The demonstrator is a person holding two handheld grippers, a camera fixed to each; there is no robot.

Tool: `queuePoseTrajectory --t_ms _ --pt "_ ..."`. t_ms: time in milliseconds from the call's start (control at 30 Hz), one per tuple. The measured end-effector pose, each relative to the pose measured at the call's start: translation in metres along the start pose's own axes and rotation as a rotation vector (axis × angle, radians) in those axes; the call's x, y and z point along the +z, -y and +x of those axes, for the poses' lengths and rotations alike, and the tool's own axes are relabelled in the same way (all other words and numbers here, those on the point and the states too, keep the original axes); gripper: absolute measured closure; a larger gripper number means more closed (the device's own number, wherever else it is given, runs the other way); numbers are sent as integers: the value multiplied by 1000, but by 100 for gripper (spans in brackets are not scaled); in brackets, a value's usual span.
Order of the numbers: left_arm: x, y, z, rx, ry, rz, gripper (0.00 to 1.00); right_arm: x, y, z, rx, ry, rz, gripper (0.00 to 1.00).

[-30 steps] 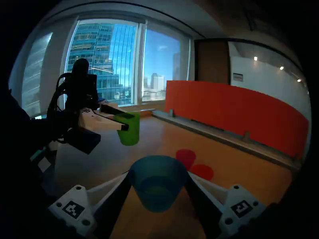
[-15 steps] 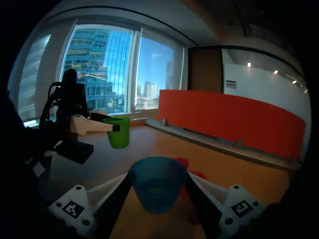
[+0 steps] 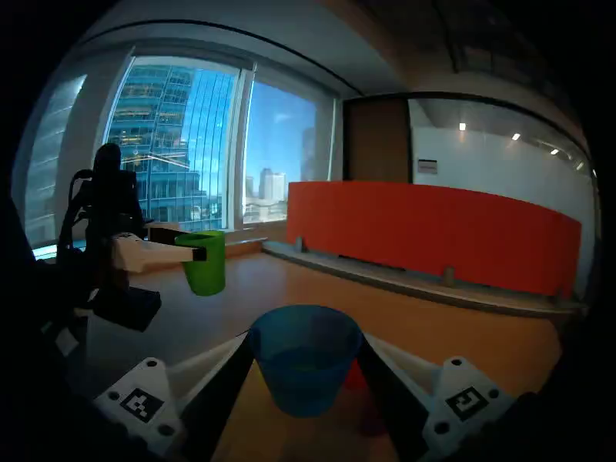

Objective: Pour water

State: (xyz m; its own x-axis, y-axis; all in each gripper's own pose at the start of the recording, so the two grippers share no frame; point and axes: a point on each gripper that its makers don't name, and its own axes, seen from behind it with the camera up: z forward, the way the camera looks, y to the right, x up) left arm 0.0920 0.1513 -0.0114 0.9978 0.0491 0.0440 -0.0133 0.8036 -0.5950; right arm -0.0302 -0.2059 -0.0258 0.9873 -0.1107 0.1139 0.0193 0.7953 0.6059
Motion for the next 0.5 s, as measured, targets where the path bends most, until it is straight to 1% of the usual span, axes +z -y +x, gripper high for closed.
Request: queuePoseTrajectory --t_ms 167,267,500 --pt "0 0 0 15 0 13 12 1 -7 6 -3 -22 -37 8" --pt "-2 -3 -2 16 7 11 12 2 -10 9 -8 -32 -54 8" --pt "-3 -12 -5 22 23 -14 12 3 -14 11 -11 -36 -67 8"
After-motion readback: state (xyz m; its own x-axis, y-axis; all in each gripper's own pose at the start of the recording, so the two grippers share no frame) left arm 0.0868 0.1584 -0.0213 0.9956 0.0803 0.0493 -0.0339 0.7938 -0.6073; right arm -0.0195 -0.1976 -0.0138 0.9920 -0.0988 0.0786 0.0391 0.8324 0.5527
